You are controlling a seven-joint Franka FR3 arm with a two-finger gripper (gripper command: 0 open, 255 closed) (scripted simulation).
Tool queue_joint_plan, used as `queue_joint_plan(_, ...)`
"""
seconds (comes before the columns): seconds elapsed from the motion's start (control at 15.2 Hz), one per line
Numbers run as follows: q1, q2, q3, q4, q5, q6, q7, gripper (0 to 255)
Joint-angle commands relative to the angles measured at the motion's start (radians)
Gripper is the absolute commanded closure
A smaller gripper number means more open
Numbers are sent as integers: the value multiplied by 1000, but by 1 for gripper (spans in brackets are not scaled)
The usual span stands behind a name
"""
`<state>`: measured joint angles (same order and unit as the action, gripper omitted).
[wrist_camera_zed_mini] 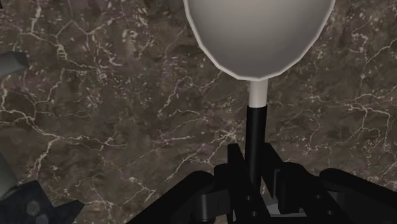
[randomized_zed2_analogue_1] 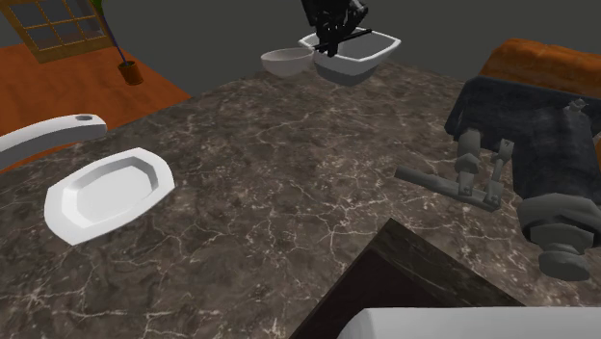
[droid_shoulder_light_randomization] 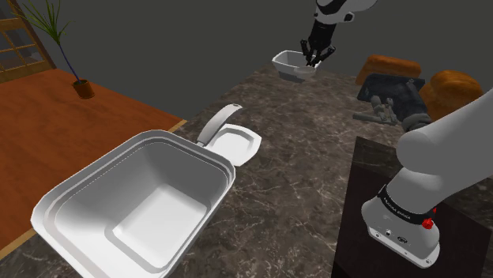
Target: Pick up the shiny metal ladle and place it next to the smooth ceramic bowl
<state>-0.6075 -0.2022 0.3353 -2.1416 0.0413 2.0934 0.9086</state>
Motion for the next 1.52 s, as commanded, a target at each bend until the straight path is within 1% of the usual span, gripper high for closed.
queue_joint_plan(0.0, -3, 17, 0, -5, -6, 22, 0, 255)
queue_joint_plan(0.79, -3, 73, 11, -115, -26, 185, 18, 255)
queue_joint_plan(1.45, -6, 145, 19, -184, -61, 322, 47, 255)
